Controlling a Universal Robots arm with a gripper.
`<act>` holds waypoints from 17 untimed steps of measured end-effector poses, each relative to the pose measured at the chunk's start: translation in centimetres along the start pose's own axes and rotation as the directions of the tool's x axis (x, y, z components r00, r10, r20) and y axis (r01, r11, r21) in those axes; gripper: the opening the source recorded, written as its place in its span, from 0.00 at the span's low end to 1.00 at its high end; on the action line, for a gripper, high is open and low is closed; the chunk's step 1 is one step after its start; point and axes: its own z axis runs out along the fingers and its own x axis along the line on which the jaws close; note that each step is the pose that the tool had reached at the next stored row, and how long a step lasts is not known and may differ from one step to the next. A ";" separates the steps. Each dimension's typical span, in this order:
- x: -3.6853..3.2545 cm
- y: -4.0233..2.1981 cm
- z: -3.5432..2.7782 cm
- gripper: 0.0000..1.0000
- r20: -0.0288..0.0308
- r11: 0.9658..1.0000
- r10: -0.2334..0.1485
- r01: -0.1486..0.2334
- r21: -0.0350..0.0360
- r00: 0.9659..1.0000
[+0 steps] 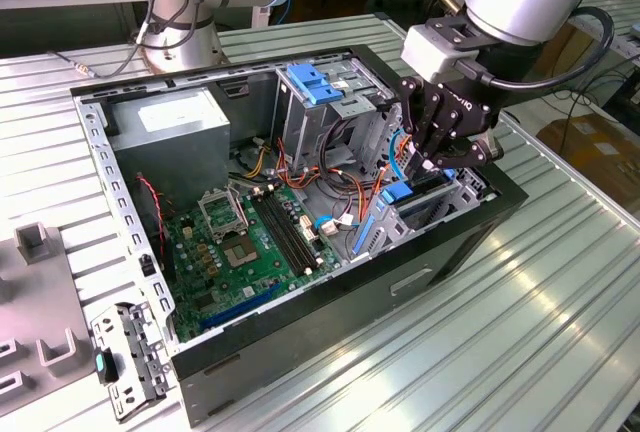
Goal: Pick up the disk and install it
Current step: 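Insert the disk into the insertion slot, then insert the first disk wire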
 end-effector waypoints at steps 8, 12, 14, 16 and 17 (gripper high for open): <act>0.01 -0.01 0.03 0.11 0.000 1.000 0.000 0.000 0.000 1.000; 0.00 -0.48 0.02 0.11 -0.002 1.000 0.000 0.000 0.000 1.000; -0.02 -1.51 0.01 0.11 -0.004 1.000 0.000 0.000 0.000 1.000; -0.03 -2.17 0.02 0.11 -0.006 1.000 0.000 0.000 0.000 1.000; -0.04 -2.54 0.02 0.11 -0.007 1.000 0.000 0.000 0.000 1.000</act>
